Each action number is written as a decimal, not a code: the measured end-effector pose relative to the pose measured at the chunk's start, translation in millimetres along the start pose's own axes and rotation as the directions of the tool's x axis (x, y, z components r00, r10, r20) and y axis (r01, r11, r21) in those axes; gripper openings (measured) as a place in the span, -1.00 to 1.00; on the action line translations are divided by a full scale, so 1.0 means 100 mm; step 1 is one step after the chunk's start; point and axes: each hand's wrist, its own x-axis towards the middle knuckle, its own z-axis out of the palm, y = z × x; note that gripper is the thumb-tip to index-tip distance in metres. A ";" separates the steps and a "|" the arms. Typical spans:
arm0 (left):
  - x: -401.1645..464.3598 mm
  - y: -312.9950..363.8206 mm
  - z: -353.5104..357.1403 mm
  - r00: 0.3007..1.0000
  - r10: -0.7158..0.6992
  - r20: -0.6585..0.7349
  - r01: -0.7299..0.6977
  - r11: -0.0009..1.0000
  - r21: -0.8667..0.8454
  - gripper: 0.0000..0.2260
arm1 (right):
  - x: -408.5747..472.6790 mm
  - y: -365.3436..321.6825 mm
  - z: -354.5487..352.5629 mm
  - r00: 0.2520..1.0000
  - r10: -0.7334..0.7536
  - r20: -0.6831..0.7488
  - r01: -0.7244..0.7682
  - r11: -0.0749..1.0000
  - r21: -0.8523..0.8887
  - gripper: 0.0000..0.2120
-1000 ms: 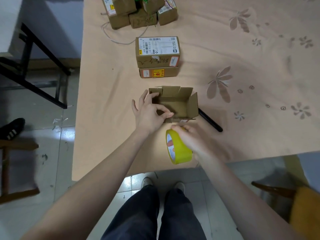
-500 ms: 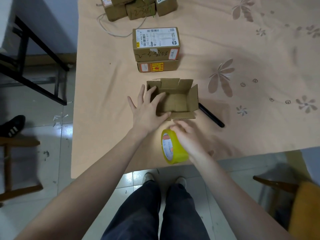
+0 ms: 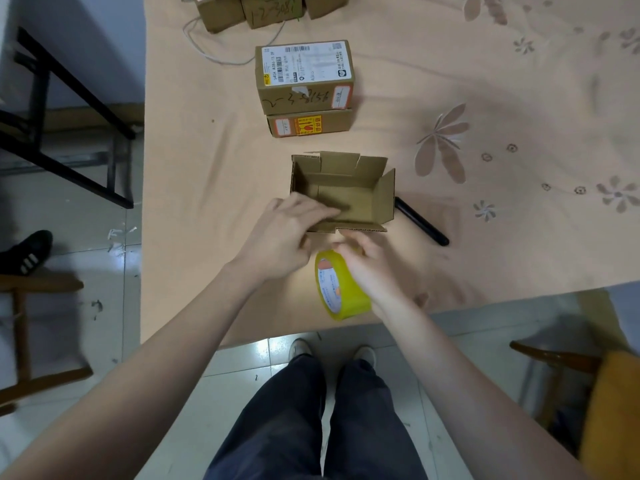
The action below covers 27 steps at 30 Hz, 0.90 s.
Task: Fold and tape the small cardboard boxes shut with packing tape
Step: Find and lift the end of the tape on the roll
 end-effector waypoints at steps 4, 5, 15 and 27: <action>0.01 -0.04 0.09 0.994 0.003 0.110 -0.020 0.989 0.149 -0.53 | 0.01 -0.01 -0.01 1.000 -0.010 0.010 0.010 1.000 0.001 -0.75; 0.04 -0.03 0.10 0.996 -0.008 0.092 -0.006 0.989 0.147 -0.59 | 0.01 -0.01 -0.01 1.000 -0.010 0.011 0.010 1.000 0.002 -0.76; 0.18 0.09 0.11 0.995 -0.083 0.055 0.075 0.988 0.138 -0.76 | 0.09 -0.08 -0.06 0.999 -0.043 -0.029 0.042 0.998 -0.041 -0.94; 0.25 0.09 0.02 0.931 -0.164 0.326 0.180 0.983 -0.020 -0.62 | 0.14 -0.07 0.04 0.979 -0.074 -0.190 0.048 0.989 -0.141 -0.94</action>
